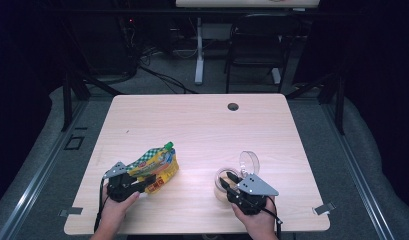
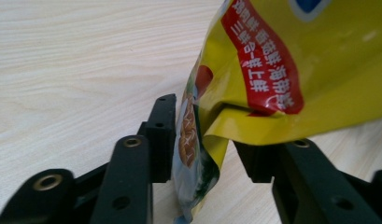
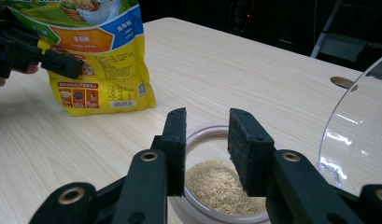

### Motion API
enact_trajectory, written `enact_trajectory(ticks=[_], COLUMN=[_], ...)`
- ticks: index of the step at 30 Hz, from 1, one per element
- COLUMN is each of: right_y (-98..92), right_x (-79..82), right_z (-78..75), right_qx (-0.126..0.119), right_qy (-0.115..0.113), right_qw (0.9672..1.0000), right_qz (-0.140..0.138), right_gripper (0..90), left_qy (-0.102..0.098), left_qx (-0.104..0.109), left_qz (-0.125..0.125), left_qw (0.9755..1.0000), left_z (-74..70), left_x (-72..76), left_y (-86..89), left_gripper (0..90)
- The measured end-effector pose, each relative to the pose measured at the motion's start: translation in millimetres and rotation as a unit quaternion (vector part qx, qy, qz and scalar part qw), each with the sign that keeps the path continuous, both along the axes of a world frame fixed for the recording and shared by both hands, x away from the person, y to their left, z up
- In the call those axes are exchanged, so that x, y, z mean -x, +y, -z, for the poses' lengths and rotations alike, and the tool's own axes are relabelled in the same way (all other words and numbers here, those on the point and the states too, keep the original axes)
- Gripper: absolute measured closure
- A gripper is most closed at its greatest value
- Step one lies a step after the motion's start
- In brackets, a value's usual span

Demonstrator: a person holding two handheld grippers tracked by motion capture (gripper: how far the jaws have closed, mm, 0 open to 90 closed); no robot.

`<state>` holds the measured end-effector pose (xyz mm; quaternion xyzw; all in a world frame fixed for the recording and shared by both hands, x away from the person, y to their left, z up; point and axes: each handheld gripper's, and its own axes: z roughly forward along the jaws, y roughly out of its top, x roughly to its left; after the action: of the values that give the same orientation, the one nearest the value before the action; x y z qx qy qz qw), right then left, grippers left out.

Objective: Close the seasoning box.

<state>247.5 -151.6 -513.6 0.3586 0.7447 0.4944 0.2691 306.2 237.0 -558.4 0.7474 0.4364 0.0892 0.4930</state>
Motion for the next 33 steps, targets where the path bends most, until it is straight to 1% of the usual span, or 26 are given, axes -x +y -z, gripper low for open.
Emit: enact_trajectory(ticks=[4, 6, 9, 10, 11, 14, 16, 21, 24, 25, 28, 30, 33], right_y=[-0.4, -0.5, -0.9, -1.2, -1.1, -1.1, -1.0, -1.6, -3.0, -4.0, -6.4, -9.0, -12.9], right_x=[0.2, 0.3, 0.2, 0.2, 0.1, 0.1, 0.0, 0.0, -0.5, -0.5, -0.8, -0.9, -1.5], right_z=[-0.4, -0.5, -0.7, -0.6, -0.5, -0.4, -0.5, -2.6, -5.2, -6.5, -9.6, -12.7, -17.5], right_qx=[-0.001, -0.002, -0.001, 0.000, -0.003, -0.006, -0.007, -0.009, -0.015, -0.013, -0.017, -0.022, -0.027], right_qy=[0.000, -0.001, -0.002, -0.002, -0.002, -0.004, -0.006, -0.004, 0.002, 0.006, 0.007, 0.007, 0.012], right_qw=[1.0000, 1.0000, 1.0000, 1.0000, 1.0000, 1.0000, 1.0000, 0.9999, 0.9998, 0.9998, 0.9997, 0.9997, 0.9995], right_qz=[-0.001, 0.000, 0.000, -0.001, -0.001, 0.001, 0.001, 0.000, -0.009, -0.011, -0.013, -0.011, -0.007], right_gripper=[67.4, 67.2, 66.5, 66.3, 65.9, 63.1, 61.9, 60.0, 59.2, 59.0, 58.4, 57.8, 56.6], left_qy=[-0.002, -0.004, 0.000, 0.001, 0.000, -0.001, -0.001, -0.007, -0.008, -0.008, -0.008, -0.011, -0.013], left_qx=[-0.002, -0.001, -0.005, -0.005, -0.010, -0.006, -0.009, -0.018, -0.017, -0.019, -0.021, -0.017, -0.020], left_qz=[-0.008, -0.010, -0.003, -0.004, 0.000, -0.003, -0.003, -0.002, 0.001, 0.002, 0.001, -0.001, -0.003], left_qw=[1.0000, 0.9999, 1.0000, 1.0000, 1.0000, 1.0000, 1.0000, 0.9998, 0.9998, 0.9998, 0.9997, 0.9998, 0.9997], left_z=[-1.1, -1.1, -0.2, 0.5, 0.3, -0.6, -1.0, -3.4, -5.6, -5.9, -7.7, -8.6, -10.3], left_x=[1.4, 2.0, 3.4, 4.4, 5.2, 7.1, 8.3, 10.0, 11.0, 11.7, 14.7, 16.2, 19.6], left_y=[1.3, 1.5, 2.5, 2.1, 3.6, 4.9, 5.5, 2.8, 0.7, 0.5, 1.5, 2.8, 4.4], left_gripper=[53.8, 52.4, 48.9, 48.7, 48.5, 45.7, 44.2, 42.3, 41.6, 40.8, 40.8, 40.6, 40.2])
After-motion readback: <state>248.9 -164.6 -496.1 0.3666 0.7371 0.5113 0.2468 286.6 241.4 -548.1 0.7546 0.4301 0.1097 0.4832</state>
